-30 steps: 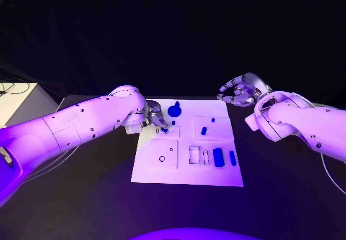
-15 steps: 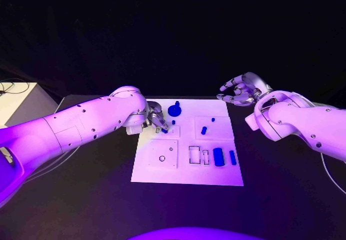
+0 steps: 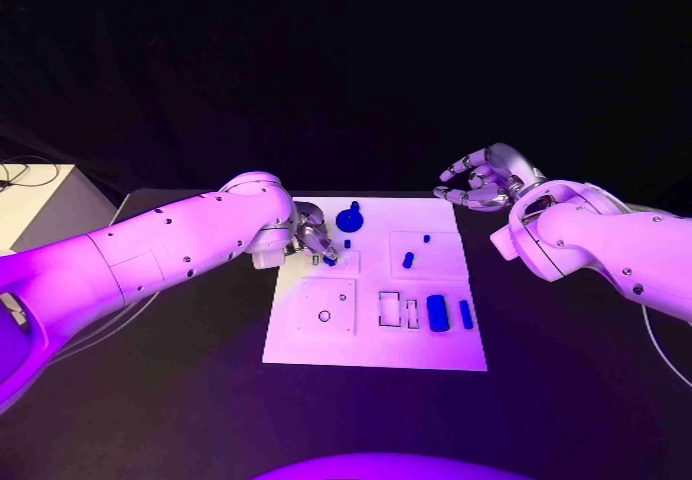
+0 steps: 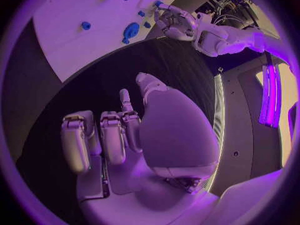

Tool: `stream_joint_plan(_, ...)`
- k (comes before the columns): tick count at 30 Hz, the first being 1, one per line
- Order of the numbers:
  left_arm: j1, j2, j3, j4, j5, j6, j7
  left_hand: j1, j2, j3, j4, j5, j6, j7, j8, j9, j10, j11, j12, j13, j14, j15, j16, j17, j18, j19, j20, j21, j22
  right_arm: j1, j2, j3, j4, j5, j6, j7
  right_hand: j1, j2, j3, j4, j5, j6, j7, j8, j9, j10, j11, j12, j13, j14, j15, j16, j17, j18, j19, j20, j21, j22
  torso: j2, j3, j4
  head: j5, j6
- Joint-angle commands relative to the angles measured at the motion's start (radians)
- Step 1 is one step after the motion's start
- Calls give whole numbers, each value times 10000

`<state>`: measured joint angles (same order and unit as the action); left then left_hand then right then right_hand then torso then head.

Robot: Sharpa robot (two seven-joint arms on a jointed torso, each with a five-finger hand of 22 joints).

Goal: Assemble the parts on the task board

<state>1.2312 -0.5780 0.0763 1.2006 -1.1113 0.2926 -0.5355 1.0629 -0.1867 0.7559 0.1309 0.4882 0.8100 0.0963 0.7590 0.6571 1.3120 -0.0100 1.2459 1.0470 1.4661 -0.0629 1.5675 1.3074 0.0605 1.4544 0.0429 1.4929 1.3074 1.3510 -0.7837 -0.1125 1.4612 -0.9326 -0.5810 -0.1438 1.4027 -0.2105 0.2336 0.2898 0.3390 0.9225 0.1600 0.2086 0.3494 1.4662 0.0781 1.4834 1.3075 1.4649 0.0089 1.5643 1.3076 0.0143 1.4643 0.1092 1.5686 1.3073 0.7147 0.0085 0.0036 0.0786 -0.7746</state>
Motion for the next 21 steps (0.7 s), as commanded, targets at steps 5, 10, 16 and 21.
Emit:
stream_joint_plan(5,-42,-89,-19,229,85,-368,37,10,125,1407,-1455,61,428,-395,57,2095,48,-80,-23,52,1047,-104,33,2634,-181,14,-43,53,777,-4,-12,4,13,-115,-18,29,-62,-5,61,-25,55,-81,-1,37,8,22,-7,-58,1661,1059,-50,65,2632,-143,1065,-30,22,2635,6,-4,-3,-6,5)
stream_joint_plan(10,-57,-234,19,461,200,-606,42,19,137,1419,-1466,66,436,-402,61,2105,57,-87,-20,56,1047,-111,33,2634,-181,13,-47,52,775,-4,-22,4,15,-115,-22,28,-62,-5,61,-25,55,-81,-1,37,8,22,-7,-58,1661,1059,-50,65,2632,-143,1065,-30,22,2635,12,-5,-3,-19,5)
stream_joint_plan(16,-66,-377,45,621,351,-1140,99,30,146,1437,-1481,75,449,-410,66,2116,76,-96,-9,74,1047,-119,33,2634,-189,36,-52,67,812,-4,-33,4,16,-118,-20,23,-62,-5,61,-25,55,-81,-1,37,8,22,-7,-58,1661,1059,-50,65,2632,-143,1065,-30,22,2635,6,-5,2,-36,-15)
stream_joint_plan(21,-68,-447,50,707,425,-1466,142,33,145,1456,-1494,90,465,-418,72,2128,95,-103,2,91,1047,-126,33,2634,-196,59,-59,81,846,-4,-35,4,12,-129,-11,8,-81,-10,74,-25,61,-82,-3,49,16,34,-8,-48,1670,1059,-51,65,2632,-143,1065,-30,22,2635,11,-4,9,-37,-20)
